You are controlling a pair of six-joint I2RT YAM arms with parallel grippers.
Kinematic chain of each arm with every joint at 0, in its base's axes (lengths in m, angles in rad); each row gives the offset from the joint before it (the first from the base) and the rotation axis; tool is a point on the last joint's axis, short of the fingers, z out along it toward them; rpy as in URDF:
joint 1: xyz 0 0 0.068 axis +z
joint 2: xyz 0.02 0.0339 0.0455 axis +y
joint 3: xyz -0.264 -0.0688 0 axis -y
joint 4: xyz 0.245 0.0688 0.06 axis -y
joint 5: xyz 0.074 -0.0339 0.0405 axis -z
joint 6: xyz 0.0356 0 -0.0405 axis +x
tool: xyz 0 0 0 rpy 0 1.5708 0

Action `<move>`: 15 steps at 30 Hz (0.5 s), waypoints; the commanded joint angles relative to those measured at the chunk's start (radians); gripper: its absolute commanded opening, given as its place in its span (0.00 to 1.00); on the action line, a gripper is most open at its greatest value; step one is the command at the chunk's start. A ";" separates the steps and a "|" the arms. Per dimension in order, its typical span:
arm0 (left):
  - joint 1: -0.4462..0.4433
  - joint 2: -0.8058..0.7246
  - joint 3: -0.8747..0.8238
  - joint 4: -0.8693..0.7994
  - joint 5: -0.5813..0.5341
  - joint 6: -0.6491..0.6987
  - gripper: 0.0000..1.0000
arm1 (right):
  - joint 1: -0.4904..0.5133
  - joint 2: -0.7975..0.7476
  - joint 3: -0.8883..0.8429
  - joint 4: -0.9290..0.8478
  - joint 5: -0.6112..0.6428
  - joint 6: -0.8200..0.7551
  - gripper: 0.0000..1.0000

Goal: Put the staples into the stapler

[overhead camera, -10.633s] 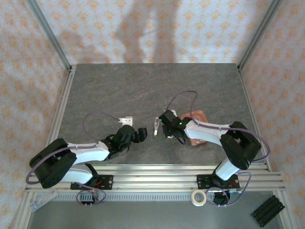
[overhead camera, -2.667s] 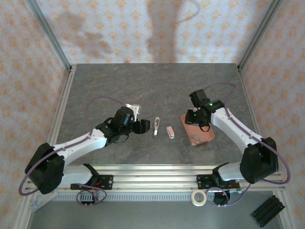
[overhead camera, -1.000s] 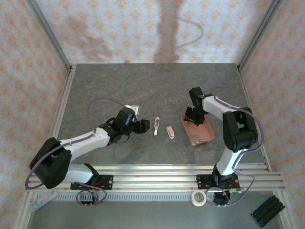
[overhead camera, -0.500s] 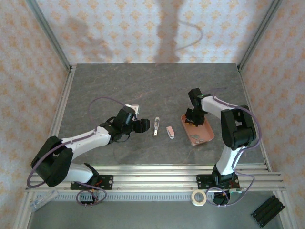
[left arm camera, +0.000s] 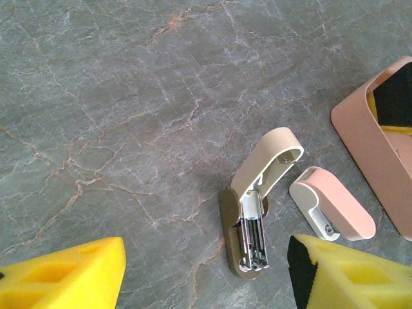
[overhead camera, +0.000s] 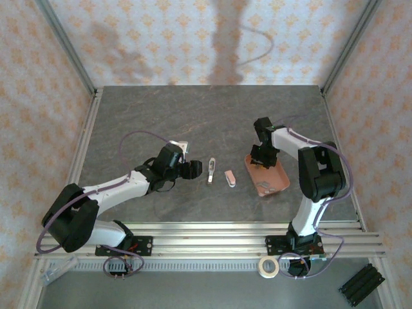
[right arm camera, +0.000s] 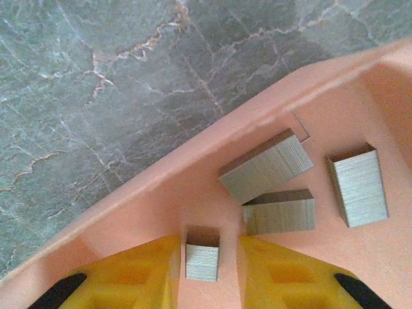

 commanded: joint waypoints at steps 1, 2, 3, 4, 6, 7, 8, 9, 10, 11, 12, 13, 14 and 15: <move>0.012 -0.005 0.013 0.019 0.006 0.013 0.69 | -0.002 0.032 0.021 -0.026 0.028 -0.020 0.28; 0.012 -0.005 0.011 0.018 0.005 0.013 0.69 | -0.002 0.041 0.020 -0.023 0.023 -0.020 0.28; 0.012 -0.007 0.011 0.018 0.005 0.014 0.69 | -0.002 0.045 0.019 -0.020 0.018 -0.020 0.27; 0.012 -0.009 0.010 0.019 0.003 0.014 0.69 | -0.002 0.050 0.015 -0.018 0.012 -0.020 0.27; 0.012 -0.011 0.007 0.018 0.000 0.014 0.69 | -0.002 0.053 0.009 -0.013 0.006 -0.020 0.27; 0.012 -0.011 0.005 0.019 0.001 0.015 0.69 | -0.002 0.055 0.008 -0.012 0.007 -0.019 0.27; 0.013 -0.011 0.002 0.021 0.000 0.013 0.69 | -0.003 0.059 0.008 -0.014 0.010 -0.021 0.27; 0.013 -0.011 0.003 0.023 0.001 0.012 0.69 | -0.003 0.062 0.006 -0.014 0.013 -0.022 0.27; 0.013 -0.010 0.002 0.025 0.001 0.014 0.69 | -0.002 0.066 0.005 -0.014 0.017 -0.026 0.26; 0.013 -0.009 0.001 0.026 0.002 0.013 0.69 | -0.002 0.070 0.006 -0.015 0.021 -0.028 0.24; 0.013 -0.010 0.003 0.025 0.002 0.012 0.69 | -0.001 0.077 0.006 -0.018 0.027 -0.030 0.22; 0.013 -0.009 0.002 0.026 0.003 0.013 0.69 | 0.000 0.081 0.005 -0.020 0.031 -0.032 0.20; 0.013 -0.009 0.002 0.025 0.003 0.012 0.69 | 0.002 0.085 0.005 -0.021 0.033 -0.034 0.19; 0.013 -0.009 0.003 0.026 0.002 0.013 0.69 | 0.003 0.084 0.006 -0.020 0.035 -0.034 0.18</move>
